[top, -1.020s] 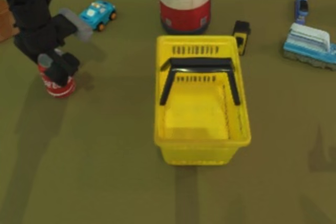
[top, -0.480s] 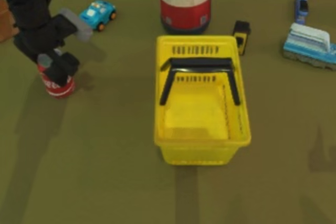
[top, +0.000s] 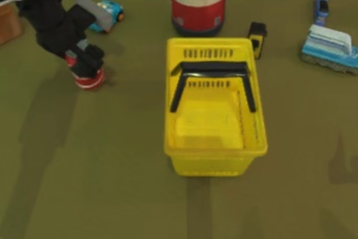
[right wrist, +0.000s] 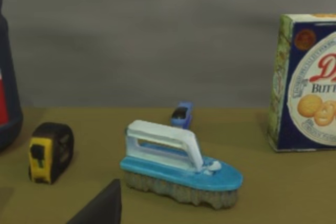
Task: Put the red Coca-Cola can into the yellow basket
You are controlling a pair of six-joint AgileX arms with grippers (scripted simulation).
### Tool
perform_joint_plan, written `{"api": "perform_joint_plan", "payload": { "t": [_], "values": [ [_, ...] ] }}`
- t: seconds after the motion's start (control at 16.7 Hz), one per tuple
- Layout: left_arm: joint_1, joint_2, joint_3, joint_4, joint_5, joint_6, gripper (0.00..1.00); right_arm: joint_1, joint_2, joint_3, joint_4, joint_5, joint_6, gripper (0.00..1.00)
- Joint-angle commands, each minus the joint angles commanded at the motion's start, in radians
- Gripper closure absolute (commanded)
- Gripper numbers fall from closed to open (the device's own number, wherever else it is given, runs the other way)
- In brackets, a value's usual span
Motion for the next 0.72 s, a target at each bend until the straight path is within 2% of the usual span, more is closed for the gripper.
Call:
{"api": "perform_joint_plan", "payload": {
  "t": [0.24, 0.72],
  "values": [
    [-0.036, -0.016, -0.070, 0.322, 0.229, -0.112, 1.00, 0.000, 0.000, 0.000, 0.000, 0.000, 0.000, 0.00],
    [-0.116, -0.088, -0.287, 1.154, 0.769, -0.402, 1.00, 0.000, 0.000, 0.000, 0.000, 0.000, 0.000, 0.00]
  ]
}}
